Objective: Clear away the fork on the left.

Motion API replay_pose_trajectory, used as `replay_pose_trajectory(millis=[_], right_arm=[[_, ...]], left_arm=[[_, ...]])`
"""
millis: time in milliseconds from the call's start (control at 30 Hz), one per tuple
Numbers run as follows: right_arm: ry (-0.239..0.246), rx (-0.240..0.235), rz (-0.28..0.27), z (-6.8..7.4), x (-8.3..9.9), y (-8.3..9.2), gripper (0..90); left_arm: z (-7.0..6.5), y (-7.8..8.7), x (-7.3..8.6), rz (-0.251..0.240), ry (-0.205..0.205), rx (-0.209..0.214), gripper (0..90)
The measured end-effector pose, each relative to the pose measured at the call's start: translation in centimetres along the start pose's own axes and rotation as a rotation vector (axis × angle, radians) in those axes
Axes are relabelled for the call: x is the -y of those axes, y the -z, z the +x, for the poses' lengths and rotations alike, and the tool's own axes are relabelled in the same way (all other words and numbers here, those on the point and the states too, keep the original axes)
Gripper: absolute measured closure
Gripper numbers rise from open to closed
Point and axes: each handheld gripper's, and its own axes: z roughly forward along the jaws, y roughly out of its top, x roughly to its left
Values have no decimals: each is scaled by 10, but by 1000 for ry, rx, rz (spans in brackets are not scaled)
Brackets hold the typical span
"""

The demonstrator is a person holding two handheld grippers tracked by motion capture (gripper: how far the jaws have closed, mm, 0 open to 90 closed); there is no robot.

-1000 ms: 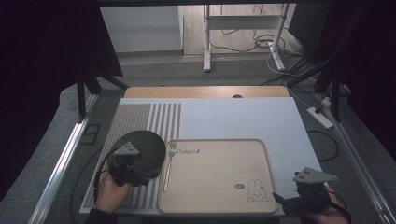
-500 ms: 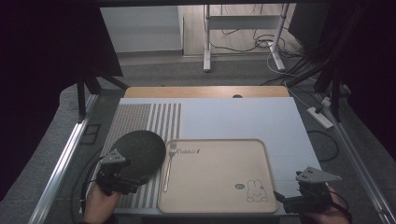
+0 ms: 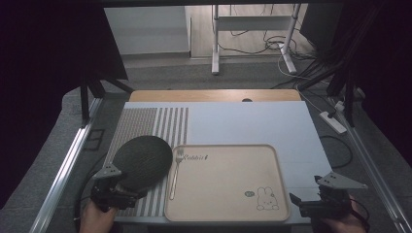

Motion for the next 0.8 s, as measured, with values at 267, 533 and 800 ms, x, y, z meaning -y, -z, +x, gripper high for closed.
replay_pose_trajectory(millis=[267, 533, 800], right_arm=[[-22, 11, -22, -5, 1, 2, 0], [-36, 12, -12, -7, 1, 2, 0], [-21, 11, 22, -6, 0, -2, 0]], left_arm=[[-2, 8, 11, -6, 13, -19, 0], [-6, 16, 18, -13, 19, -43, 0], [-6, 18, 19, -8, 30, -53, 0]])
